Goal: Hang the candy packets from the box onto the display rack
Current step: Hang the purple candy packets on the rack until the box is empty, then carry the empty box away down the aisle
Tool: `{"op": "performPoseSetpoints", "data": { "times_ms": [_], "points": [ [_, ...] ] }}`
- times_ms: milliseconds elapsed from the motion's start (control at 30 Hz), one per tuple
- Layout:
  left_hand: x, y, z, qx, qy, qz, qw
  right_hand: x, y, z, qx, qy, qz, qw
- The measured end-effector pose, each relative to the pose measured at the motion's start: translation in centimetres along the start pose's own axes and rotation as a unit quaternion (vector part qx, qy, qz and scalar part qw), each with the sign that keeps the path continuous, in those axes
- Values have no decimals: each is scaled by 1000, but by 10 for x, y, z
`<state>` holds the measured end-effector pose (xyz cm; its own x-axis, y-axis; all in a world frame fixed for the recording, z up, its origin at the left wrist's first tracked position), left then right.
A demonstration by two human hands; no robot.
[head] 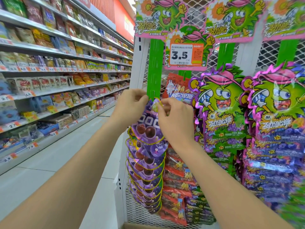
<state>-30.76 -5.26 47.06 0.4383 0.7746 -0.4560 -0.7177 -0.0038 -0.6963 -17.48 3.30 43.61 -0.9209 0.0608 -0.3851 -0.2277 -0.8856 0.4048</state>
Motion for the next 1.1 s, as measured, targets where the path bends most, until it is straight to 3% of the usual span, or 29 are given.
{"op": "performPoseSetpoints", "data": {
  "times_ms": [133,200,267,367,433,500,633,700,767,833,900,967,1100],
  "points": [
    [10,24,-44,120,-110,211,964,-23,-2,-30,-79,-48,24,995],
    [16,39,-80,160,-130,203,957,-31,-6,-62,-92,-16,46,995],
    [28,62,-118,158,-90,182,966,-27,-20,-102,-58,69,59,994],
    [62,110,-176,38,49,183,981,-8,-58,-172,57,264,23,962],
    [87,147,-214,-61,143,213,965,7,-92,-223,162,387,-4,908],
    [111,190,-247,-132,223,226,939,18,-129,-275,263,456,-16,850],
    [144,263,-302,-247,307,283,874,21,-200,-381,451,466,-98,755],
    [159,290,-328,-312,330,316,833,18,-226,-424,457,464,-178,737],
    [170,310,-349,-377,315,308,815,19,-237,-449,453,439,-234,740],
    [178,330,-365,-436,284,275,809,18,-242,-464,520,368,-249,729],
    [181,347,-379,-492,272,249,789,14,-245,-479,614,327,-259,670],
    [178,362,-389,-538,254,242,766,12,-248,-494,668,345,-253,610],
    [171,380,-407,-626,188,227,722,26,-255,-502,679,337,-245,605]
  ]
}}
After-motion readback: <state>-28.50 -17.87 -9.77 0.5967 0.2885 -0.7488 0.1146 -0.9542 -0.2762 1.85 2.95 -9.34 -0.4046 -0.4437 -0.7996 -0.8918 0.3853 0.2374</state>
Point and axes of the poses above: each hand's wrist, its own z-axis towards the middle knuckle, its own x-axis out of the palm, y = z × x, the point moved 2 cm from there along z, towards the middle knuckle, and after that the axes turned 4 degrees about y, right-handed, at the moved point
